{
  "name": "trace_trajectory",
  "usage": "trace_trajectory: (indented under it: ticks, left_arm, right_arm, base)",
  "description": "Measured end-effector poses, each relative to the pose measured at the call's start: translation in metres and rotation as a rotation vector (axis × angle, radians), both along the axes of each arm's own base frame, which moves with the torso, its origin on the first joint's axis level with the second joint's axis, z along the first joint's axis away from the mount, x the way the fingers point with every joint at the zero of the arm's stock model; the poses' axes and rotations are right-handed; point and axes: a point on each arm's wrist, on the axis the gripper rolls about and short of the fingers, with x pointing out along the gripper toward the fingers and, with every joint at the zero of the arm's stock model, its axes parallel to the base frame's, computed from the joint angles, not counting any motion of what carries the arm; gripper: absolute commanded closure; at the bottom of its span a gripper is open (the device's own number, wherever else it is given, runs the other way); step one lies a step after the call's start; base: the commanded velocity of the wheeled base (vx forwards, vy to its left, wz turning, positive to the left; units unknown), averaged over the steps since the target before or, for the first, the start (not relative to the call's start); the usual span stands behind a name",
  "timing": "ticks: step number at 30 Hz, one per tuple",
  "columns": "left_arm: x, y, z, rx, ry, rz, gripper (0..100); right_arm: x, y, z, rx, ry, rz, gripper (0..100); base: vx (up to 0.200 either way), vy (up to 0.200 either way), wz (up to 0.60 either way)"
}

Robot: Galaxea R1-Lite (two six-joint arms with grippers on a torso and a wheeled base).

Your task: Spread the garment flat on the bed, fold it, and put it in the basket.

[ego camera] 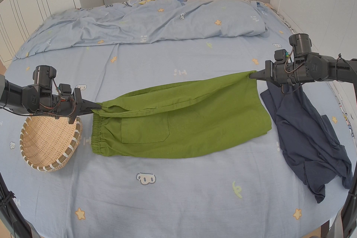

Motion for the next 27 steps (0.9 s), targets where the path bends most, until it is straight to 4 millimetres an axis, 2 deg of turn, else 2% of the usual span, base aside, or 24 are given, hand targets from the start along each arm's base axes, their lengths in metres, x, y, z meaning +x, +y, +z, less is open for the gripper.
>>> trace_trajectory:
  ticks: [16, 27]
  left_arm:
    - [0.015, -0.014, 0.003, -0.020, -0.005, -0.022, 0]
    - [0.052, -0.026, 0.018, -0.058, -0.064, -0.006, 0]
  right_arm:
    - [0.010, 0.006, -0.025, -0.005, 0.033, 0.013, 0]
    - [0.007, 0.005, -0.034, -0.007, 0.053, 0.011, 0]
  base:
    - [0.000, 0.000, 0.00]
    - [0.000, 0.000, 0.00]
